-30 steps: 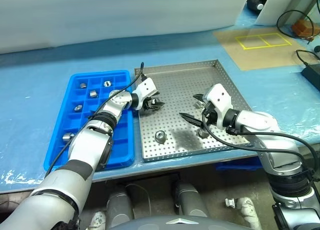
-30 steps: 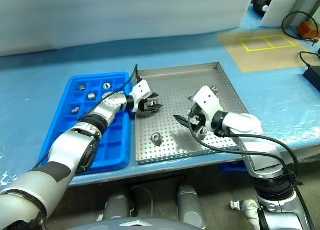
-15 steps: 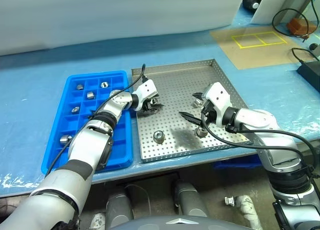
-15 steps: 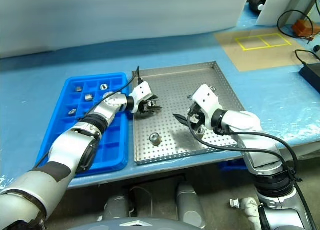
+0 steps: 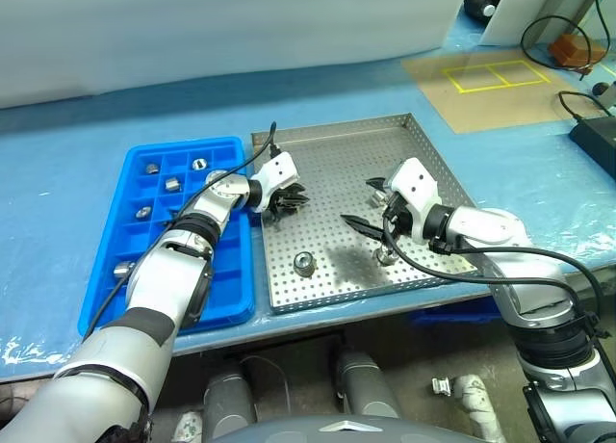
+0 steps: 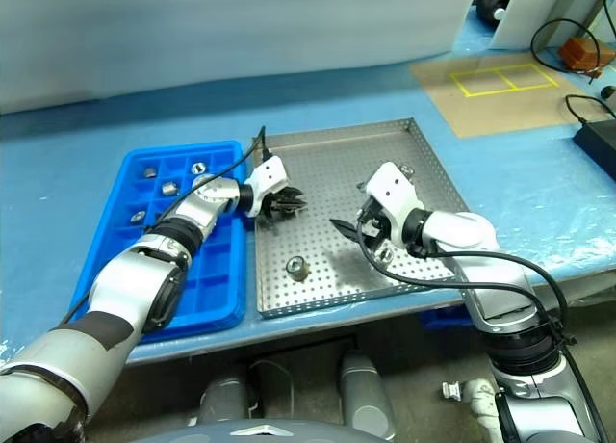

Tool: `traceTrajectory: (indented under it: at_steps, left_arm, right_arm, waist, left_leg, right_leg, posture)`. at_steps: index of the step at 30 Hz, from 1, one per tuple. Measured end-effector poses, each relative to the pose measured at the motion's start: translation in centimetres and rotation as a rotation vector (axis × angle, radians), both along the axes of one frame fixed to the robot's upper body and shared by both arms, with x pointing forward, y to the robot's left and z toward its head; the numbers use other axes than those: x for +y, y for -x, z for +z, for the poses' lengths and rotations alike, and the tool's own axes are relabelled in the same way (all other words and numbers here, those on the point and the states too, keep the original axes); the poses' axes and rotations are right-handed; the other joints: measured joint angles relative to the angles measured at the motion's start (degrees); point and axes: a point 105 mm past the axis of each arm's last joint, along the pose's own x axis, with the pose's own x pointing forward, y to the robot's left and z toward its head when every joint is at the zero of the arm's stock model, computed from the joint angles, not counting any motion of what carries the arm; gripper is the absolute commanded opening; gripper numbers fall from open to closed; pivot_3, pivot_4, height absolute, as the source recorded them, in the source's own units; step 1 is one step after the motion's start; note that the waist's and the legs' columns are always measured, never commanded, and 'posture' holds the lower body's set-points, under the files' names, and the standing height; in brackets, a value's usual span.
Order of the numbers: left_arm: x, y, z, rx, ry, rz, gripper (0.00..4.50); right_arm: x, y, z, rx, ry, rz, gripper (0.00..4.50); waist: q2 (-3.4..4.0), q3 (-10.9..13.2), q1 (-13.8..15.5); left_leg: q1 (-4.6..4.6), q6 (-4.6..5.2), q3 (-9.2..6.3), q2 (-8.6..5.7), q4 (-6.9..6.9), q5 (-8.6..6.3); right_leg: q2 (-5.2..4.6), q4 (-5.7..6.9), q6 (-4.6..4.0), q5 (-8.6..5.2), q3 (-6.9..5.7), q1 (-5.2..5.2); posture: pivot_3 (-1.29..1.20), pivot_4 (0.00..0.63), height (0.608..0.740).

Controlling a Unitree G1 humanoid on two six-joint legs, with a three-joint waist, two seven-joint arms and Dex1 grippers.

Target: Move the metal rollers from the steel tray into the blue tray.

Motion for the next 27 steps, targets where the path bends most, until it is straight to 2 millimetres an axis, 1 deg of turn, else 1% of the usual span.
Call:
traceTrajectory:
  at_steps: [7, 9, 12, 15, 17, 19, 21, 24, 25, 26, 27]
  left_arm:
    - [0.0, 0.0, 0.5, 0.004, 0.039, -0.006, 0.92]
    - [-0.1, 0.3, 0.9, 0.019, 0.085, -0.03, 0.92]
    - [-0.6, 0.9, 2.5, 0.036, 0.204, -0.107, 0.92]
    - [-1.1, 1.6, 5.0, -0.001, 0.281, -0.212, 0.92]
    - [-1.1, 2.1, 6.5, -0.033, 0.312, -0.269, 0.92]
    - [-0.6, 2.7, 7.5, -0.064, 0.327, -0.304, 0.92]
    - [0.5, 3.3, 7.9, -0.084, 0.324, -0.32, 0.92]
    - [2.5, 4.5, 7.1, -0.085, 0.295, -0.321, 0.92]
    - [2.6, 4.6, 7.0, -0.083, 0.293, -0.32, 0.92]
    - [2.9, 4.8, 6.8, -0.078, 0.292, -0.318, 0.92]
    - [4.8, 5.7, 6.5, -0.102, 0.239, -0.293, 0.92]
  right_arm:
    - [0.0, -0.1, -0.2, 0.004, 0.003, 0.002, 4.46]
    - [0.1, -0.1, -0.2, 0.003, 0.003, 0.002, 4.46]
    - [0.0, -0.2, -0.3, 0.006, 0.003, 0.0, 4.46]
    - [0.3, -0.3, -0.2, 0.002, 0.004, 0.013, 4.46]
    - [0.7, -0.5, -0.1, -0.003, 0.002, 0.03, 4.46]
    - [0.9, -0.9, 0.1, -0.007, -0.007, 0.039, 4.46]
    - [1.1, -1.3, 0.4, -0.011, -0.016, 0.051, 4.46]
    - [1.5, -1.8, 1.0, -0.023, -0.022, 0.088, 4.46]
    - [1.5, -1.9, 1.0, -0.024, -0.022, 0.091, 4.46]
    - [1.5, -2.0, 1.1, -0.025, -0.023, 0.096, 4.46]
    - [3.2, -2.3, 1.4, -0.02, -0.024, 0.187, 4.46]
  waist:
    - [0.0, 0.0, -0.01]
    - [0.0, 0.01, -0.01]
    - [-0.02, 0.04, 0.56]
    - [-0.01, 0.05, 1.05]
    - [-0.01, 0.05, 1.34]
    - [-0.01, 0.07, 1.29]
    - [0.01, 0.08, 1.28]
    - [0.05, 0.11, 1.61]
    - [0.05, 0.11, 1.76]
    - [0.06, 0.12, 2.46]
    - [0.07, 0.14, 2.99]
  left_leg:
    - [-0.02, -0.01, 0.01, -0.02, -0.27, 0.01]
    - [-0.08, -0.01, 0.01, -0.03, -0.36, 0.01]
    - [-0.25, 0.01, 0.01, -0.06, -0.5, 0.0]
    - [-0.29, 0.07, 0.04, -0.08, -0.57, -0.04]
    - [-0.27, 0.09, 0.07, -0.07, -0.57, -0.05]
    - [-0.19, 0.08, 0.14, -0.05, -0.56, -0.05]
    - [-0.12, 0.04, 0.18, 0.0, -0.56, -0.03]
    - [-0.12, 0.0, 0.18, 0.05, -0.57, -0.01]
    - [-0.12, 0.0, 0.18, 0.06, -0.57, -0.01]
    - [-0.16, 0.0, 0.18, 0.06, -0.57, -0.01]
    - [-0.09, 0.01, 0.27, 0.05, -0.56, -0.03]
  right_leg:
    - [0.0, -0.28, -0.01, 0.0, -0.02, 0.0]
    - [0.0, -0.41, -0.03, 0.02, -0.04, -0.02]
    - [-0.01, -0.55, -0.05, 0.03, -0.05, -0.12]
    - [-0.03, -0.62, -0.06, 0.03, -0.06, -0.14]
    - [-0.05, -0.62, -0.06, 0.02, -0.06, -0.14]
    - [-0.06, -0.58, -0.07, 0.03, -0.04, -0.14]
    - [-0.04, -0.52, -0.07, 0.03, -0.05, -0.14]
    - [-0.02, -0.48, -0.07, 0.03, -0.08, -0.14]
    - [-0.02, -0.48, -0.07, 0.03, -0.09, -0.14]
    - [-0.02, -0.49, -0.07, 0.03, -0.12, -0.14]
    - [-0.02, -0.49, -0.08, 0.04, -0.06, -0.2]
  posture:
    - [-0.54, 0.15, 0.74]
    - [-0.53, 0.15, 0.74]
    - [-0.51, 0.15, 0.74]
    - [-0.49, 0.15, 0.74]
    - [-0.46, 0.15, 0.74]
    - [-0.43, 0.15, 0.74]
    - [-0.4, 0.15, 0.74]
    - [-0.34, 0.15, 0.74]
    - [-0.27, 0.15, 0.74]
    - [-0.25, 0.15, 0.74]
    - [-0.21, 0.15, 0.74]
